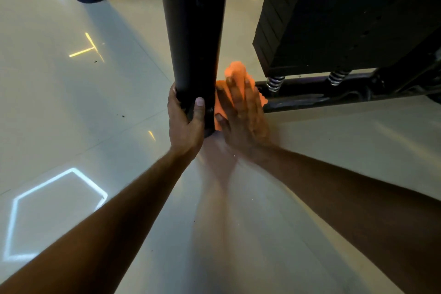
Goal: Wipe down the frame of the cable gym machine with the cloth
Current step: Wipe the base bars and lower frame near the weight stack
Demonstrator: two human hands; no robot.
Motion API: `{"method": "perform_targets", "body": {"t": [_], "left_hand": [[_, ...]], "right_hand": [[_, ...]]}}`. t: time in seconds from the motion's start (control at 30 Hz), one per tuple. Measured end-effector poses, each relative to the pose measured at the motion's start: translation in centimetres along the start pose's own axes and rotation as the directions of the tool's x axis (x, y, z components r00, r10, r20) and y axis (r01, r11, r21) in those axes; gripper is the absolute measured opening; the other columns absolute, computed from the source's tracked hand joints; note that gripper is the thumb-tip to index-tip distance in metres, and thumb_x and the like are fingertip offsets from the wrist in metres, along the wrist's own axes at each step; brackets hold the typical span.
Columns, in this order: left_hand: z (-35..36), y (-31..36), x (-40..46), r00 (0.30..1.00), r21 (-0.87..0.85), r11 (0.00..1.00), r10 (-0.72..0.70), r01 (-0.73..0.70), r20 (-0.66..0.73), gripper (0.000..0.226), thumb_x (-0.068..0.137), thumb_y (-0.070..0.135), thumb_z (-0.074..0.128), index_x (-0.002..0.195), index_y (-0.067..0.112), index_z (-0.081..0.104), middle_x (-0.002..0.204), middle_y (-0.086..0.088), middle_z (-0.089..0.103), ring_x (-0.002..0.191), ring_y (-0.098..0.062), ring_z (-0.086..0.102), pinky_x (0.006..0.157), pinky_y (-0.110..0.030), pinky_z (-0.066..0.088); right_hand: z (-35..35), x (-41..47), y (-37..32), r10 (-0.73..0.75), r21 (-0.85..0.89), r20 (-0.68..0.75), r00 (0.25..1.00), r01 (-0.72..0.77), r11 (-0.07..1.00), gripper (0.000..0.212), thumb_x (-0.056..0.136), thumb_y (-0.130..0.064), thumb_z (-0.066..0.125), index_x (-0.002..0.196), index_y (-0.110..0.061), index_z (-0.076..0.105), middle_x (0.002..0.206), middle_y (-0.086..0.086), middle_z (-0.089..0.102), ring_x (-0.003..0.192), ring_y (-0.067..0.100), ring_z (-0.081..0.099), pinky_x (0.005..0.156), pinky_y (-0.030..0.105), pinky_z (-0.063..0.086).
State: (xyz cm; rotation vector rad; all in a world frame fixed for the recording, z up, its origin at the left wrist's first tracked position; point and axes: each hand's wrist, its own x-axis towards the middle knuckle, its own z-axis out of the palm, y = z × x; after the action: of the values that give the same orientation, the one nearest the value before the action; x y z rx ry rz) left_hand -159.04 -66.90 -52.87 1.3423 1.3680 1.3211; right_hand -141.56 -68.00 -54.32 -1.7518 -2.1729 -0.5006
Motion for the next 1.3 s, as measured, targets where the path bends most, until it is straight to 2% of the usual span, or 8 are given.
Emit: {"method": "perform_targets", "body": {"t": [0.17,0.33,0.47,0.53,0.63,0.8,1.03,1.3], "left_hand": [[-0.5,1.0,-0.2,0.999,0.034,0.999,-0.021,0.020,0.033,0.072,0.105,0.050,0.057,0.166,0.024,0.029,0.157,0.000,0.051,0.141,-0.014,0.054,0.118,-0.041,0.050],[-0.2,2.4,-0.6,0.996,0.124,0.988,-0.090,0.087,0.020,0.070,0.105,0.053,0.051,0.166,0.028,0.027,0.155,-0.005,0.050,0.141,-0.024,0.053,0.117,-0.045,0.049],[-0.9,4.1,-2.4,0.974,0.350,0.925,-0.199,0.151,0.107,0.070,0.108,0.050,0.053,0.167,0.025,0.022,0.156,-0.011,0.053,0.138,-0.035,0.057,0.113,-0.051,0.052],[-1.3,5.4,-3.2,0.943,0.539,0.820,-0.306,0.190,0.133,0.068,0.108,0.055,0.052,0.162,0.017,0.035,0.145,-0.014,0.064,0.127,-0.039,0.065,0.105,-0.048,0.056],[-0.5,8.6,-4.2,0.883,0.603,0.768,-0.417,0.216,0.216,0.055,0.108,0.060,0.051,0.117,0.009,0.072,0.107,-0.014,0.078,0.099,-0.031,0.076,0.093,-0.048,0.064],[3.4,13.7,-6.0,0.895,0.593,0.805,-0.281,0.023,0.346,0.044,0.109,0.053,0.053,0.135,0.019,0.065,0.128,-0.006,0.069,0.119,-0.027,0.066,0.102,-0.043,0.056],[8.0,12.5,-6.2,0.888,0.627,0.747,-0.110,-0.222,0.446,0.063,0.109,0.052,0.055,0.160,0.017,0.046,0.161,-0.009,0.048,0.146,-0.029,0.048,0.116,-0.047,0.045],[11.1,8.0,-2.0,0.908,0.719,0.574,0.116,-0.392,0.403,0.054,0.105,0.037,0.059,0.151,0.009,0.053,0.150,-0.016,0.054,0.141,-0.035,0.048,0.121,-0.056,0.038]], "right_hand": [[-1.4,-0.3,1.9,0.017,0.017,0.007,1.000,-0.017,1.000,0.072,0.117,-0.049,0.039,0.174,-0.010,0.018,0.181,0.018,0.012,0.165,0.050,0.005,0.133,0.064,0.014],[-2.3,1.1,3.8,-0.141,-0.020,0.249,0.958,0.151,0.988,0.061,0.117,-0.032,0.017,0.174,-0.014,0.005,0.182,0.017,0.003,0.167,0.046,-0.006,0.131,0.065,0.011],[-6.7,-0.1,3.9,-0.208,0.175,0.275,0.939,0.164,0.971,0.052,0.109,-0.017,0.052,0.161,-0.008,0.046,0.173,0.020,0.035,0.164,0.040,0.024,0.130,0.060,0.027],[-9.3,-1.4,4.0,-0.134,0.308,0.236,0.963,0.057,0.950,0.047,0.107,-0.012,0.059,0.155,-0.007,0.057,0.167,0.015,0.048,0.160,0.031,0.037,0.128,0.055,0.036],[-13.2,-3.1,5.2,-0.081,0.456,0.274,0.958,-0.055,0.888,0.046,0.112,-0.018,0.051,0.158,-0.012,0.055,0.168,0.011,0.045,0.160,0.028,0.035,0.133,0.051,0.028],[-18.0,-5.4,8.1,0.086,0.522,0.349,0.933,-0.270,0.809,0.041,0.113,-0.020,0.053,0.153,-0.019,0.062,0.149,0.005,0.064,0.136,0.028,0.059,0.107,0.043,0.051],[-17.3,-6.2,13.3,0.171,0.404,0.379,0.910,-0.329,0.854,0.046,0.115,-0.036,0.047,0.160,-0.026,0.053,0.165,0.001,0.050,0.152,0.026,0.046,0.116,0.047,0.045],[-10.4,-4.6,14.5,0.244,0.363,0.312,0.918,-0.352,0.862,0.056,0.117,-0.045,0.039,0.169,-0.025,0.034,0.177,0.005,0.029,0.159,0.033,0.035,0.115,0.051,0.047]]}}
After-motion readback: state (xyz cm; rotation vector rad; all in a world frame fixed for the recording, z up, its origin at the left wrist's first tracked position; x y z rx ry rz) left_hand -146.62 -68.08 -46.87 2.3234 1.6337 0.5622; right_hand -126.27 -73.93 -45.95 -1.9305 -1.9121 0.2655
